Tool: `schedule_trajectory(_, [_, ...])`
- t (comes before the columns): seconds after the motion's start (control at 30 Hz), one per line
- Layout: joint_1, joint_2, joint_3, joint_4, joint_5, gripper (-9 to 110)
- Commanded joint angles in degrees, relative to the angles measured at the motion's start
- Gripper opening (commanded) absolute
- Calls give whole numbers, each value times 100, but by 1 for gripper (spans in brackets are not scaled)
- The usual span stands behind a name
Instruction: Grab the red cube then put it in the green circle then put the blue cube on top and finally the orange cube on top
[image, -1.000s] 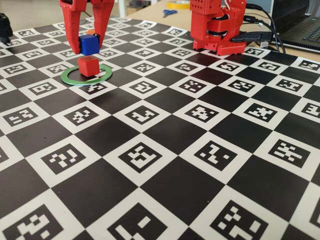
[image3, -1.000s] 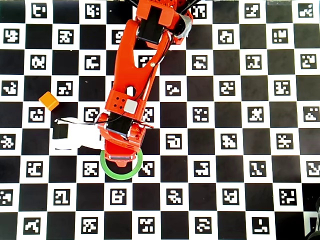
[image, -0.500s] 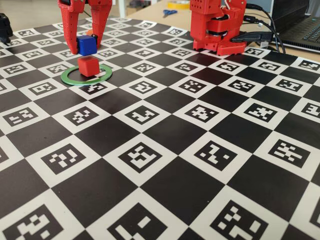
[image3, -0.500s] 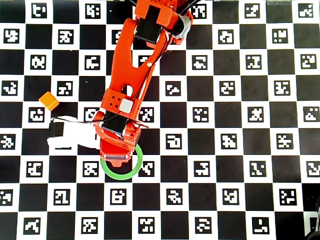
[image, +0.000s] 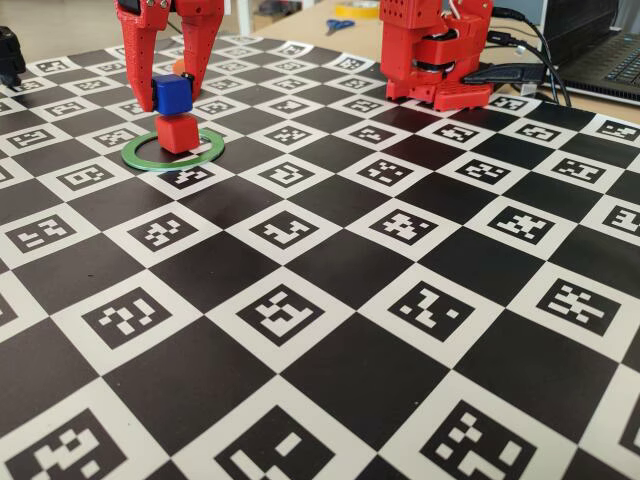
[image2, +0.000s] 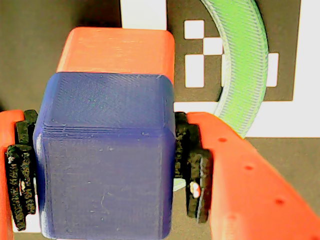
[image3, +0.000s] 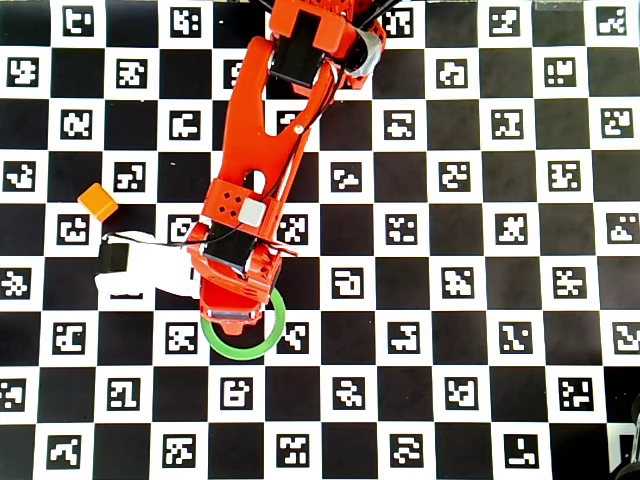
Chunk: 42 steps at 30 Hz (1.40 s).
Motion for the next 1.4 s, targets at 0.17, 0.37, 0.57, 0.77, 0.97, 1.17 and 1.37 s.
schedule_trajectory(0.17, [-70, 211, -9, -141, 53, 6])
schedule_trajectory(0.37, [-79, 193, 18, -193, 62, 6])
schedule_trajectory(0.57, [-79, 185, 62, -220, 62, 6])
schedule_trajectory(0.77, [-79, 185, 105, -246, 70, 7])
schedule_trajectory(0.97, [-79, 220, 176, -290, 97, 11])
schedule_trajectory(1.17, [-70, 220, 193, -316, 132, 27])
schedule_trajectory(1.37, [-70, 220, 202, -316, 193, 37])
